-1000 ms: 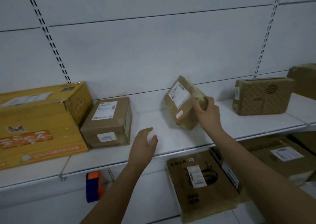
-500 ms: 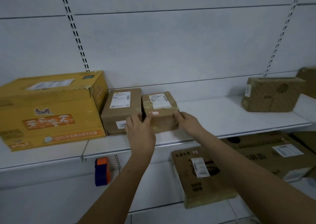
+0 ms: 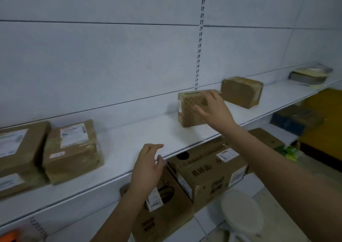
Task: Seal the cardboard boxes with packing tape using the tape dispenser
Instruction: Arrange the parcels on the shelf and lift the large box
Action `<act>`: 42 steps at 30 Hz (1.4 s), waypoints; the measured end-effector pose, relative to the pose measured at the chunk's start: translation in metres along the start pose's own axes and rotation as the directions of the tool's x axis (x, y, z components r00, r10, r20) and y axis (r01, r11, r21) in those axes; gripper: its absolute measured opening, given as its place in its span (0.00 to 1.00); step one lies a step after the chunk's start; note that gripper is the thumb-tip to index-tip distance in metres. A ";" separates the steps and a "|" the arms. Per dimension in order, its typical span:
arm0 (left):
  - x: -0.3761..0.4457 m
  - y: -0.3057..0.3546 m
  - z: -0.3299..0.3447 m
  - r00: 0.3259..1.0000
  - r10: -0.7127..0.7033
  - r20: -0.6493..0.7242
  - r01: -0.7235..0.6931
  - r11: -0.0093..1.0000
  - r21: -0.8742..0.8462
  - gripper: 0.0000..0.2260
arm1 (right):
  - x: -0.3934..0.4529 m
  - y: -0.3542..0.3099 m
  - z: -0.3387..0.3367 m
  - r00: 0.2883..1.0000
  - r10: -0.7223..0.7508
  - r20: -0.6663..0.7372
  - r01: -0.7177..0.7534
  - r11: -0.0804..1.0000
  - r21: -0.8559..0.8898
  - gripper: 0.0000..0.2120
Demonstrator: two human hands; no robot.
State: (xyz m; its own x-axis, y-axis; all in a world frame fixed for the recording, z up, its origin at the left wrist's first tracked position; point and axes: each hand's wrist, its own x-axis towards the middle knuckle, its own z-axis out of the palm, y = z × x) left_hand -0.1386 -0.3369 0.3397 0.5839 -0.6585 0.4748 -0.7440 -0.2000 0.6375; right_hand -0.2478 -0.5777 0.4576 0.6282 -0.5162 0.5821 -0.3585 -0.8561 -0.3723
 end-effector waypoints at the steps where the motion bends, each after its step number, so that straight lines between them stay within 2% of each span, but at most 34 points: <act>1: 0.014 0.004 0.014 1.000 -0.004 0.016 0.004 1.000 0.006 0.14 | 0.011 0.021 -0.003 1.000 -0.003 0.009 0.003 1.000 -0.029 0.29; 5: 0.071 0.019 0.077 0.997 -0.072 0.010 0.072 0.996 -0.059 0.15 | 0.063 0.098 0.001 0.992 -0.043 0.115 0.059 0.989 -0.137 0.39; 8: 0.113 0.042 0.118 0.949 -0.315 -0.021 0.299 0.917 -0.265 0.17 | 0.101 0.141 0.015 0.955 -0.076 0.286 0.151 0.956 -0.250 0.46; 10: 0.137 0.051 0.136 0.903 -0.429 -0.021 0.397 0.853 -0.339 0.20 | 0.115 0.159 0.030 0.906 -0.097 0.412 0.203 0.954 -0.221 0.49; 11: 0.147 0.052 0.142 0.881 -0.473 -0.025 0.430 0.821 -0.375 0.20 | 0.122 0.165 0.036 0.893 -0.123 0.432 0.223 0.957 -0.188 0.48; 13: 0.160 0.052 0.147 0.827 -0.562 -0.004 0.503 0.743 -0.441 0.21 | 0.132 0.172 0.042 0.899 -0.194 0.393 0.272 0.950 -0.154 0.47; 15: 0.166 0.056 0.145 0.741 -0.670 0.044 0.578 0.604 -0.549 0.20 | 0.134 0.179 0.047 0.904 -0.286 0.317 0.336 0.935 -0.116 0.45; 17: 0.173 0.061 0.136 0.628 -0.763 0.152 0.587 0.337 -0.736 0.22 | 0.127 0.185 0.052 0.895 -0.383 0.229 0.397 0.918 -0.019 0.41; 18: 0.177 0.064 0.130 0.590 -0.779 0.213 0.563 0.207 -0.800 0.26 | 0.123 0.187 0.055 0.891 -0.416 0.183 0.418 0.908 0.029 0.39; 19: 0.180 0.065 0.122 0.571 -0.779 0.259 0.553 0.132 -0.822 0.31 | 0.117 0.189 0.058 0.885 -0.445 0.139 0.438 0.896 0.079 0.38; 22: 0.185 0.068 0.096 0.547 -0.754 0.364 0.564 0.010 -0.826 0.39 | 0.103 0.190 0.064 0.849 -0.528 0.029 0.510 0.832 0.217 0.32; 25: 0.189 0.075 0.075 0.485 -0.763 0.428 0.559 -0.106 -0.822 0.36 | 0.094 0.186 0.071 0.801 -0.596 -0.055 0.591 0.773 0.230 0.28; 26: 0.190 0.079 0.071 0.456 -0.783 0.423 0.573 -0.105 -0.812 0.32 | 0.091 0.182 0.072 0.780 -0.621 -0.079 0.621 0.752 0.220 0.28; 28: 0.189 0.085 0.068 0.411 -0.831 0.374 0.589 -0.071 -0.805 0.17 | 0.089 0.169 0.070 0.716 -0.689 -0.115 0.696 0.691 0.194 0.26; 29: 0.187 0.085 0.068 0.402 -0.855 0.327 0.575 -0.042 -0.817 0.10 | 0.089 0.161 0.069 0.701 -0.705 -0.109 0.709 0.674 0.204 0.26; 30: 0.185 0.084 0.068 0.408 -0.874 0.265 0.540 -0.003 -0.841 0.07 | 0.088 0.152 0.069 0.722 -0.688 -0.074 0.680 0.686 0.259 0.26; 31: 0.182 0.084 0.068 0.428 -0.886 0.180 0.496 0.063 -0.866 0.12 | 0.085 0.141 0.069 0.777 -0.629 -0.004 0.586 0.722 0.368 0.28; 33: 0.175 0.077 0.064 0.461 -0.887 -0.026 0.406 0.236 -0.883 0.32 | 0.079 0.116 0.075 0.888 -0.419 0.188 0.223 0.751 0.622 0.34; 35: 0.163 0.072 0.063 0.494 -0.850 -0.186 0.416 0.418 -0.807 0.41 | 0.079 0.091 0.092 0.909 -0.212 0.358 -0.129 0.675 0.727 0.37; 36: 0.155 0.068 0.062 0.498 -0.836 -0.230 0.448 0.475 -0.758 0.42 | 0.080 0.078 0.101 0.901 -0.136 0.412 -0.242 0.632 0.737 0.37; 39: 0.131 0.053 0.055 0.517 -0.804 -0.295 0.534 0.572 -0.623 0.45 | 0.085 0.044 0.129 0.868 -0.060 0.492 -0.388 0.538 0.749 0.37; 42: 0.106 0.034 0.033 0.460 -0.827 -0.324 0.566 0.554 -0.611 0.41 | 0.097 0.015 0.147 0.805 -0.100 0.585 -0.453 0.535 0.714 0.34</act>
State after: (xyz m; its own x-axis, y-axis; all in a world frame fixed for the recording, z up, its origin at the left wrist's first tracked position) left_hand -0.1125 -0.4372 0.3912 0.9888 0.0975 -0.1127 0.1171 -0.0402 0.9923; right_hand -0.0907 -0.6367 0.4017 0.9454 -0.3154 0.0823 0.0165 -0.2059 -0.9784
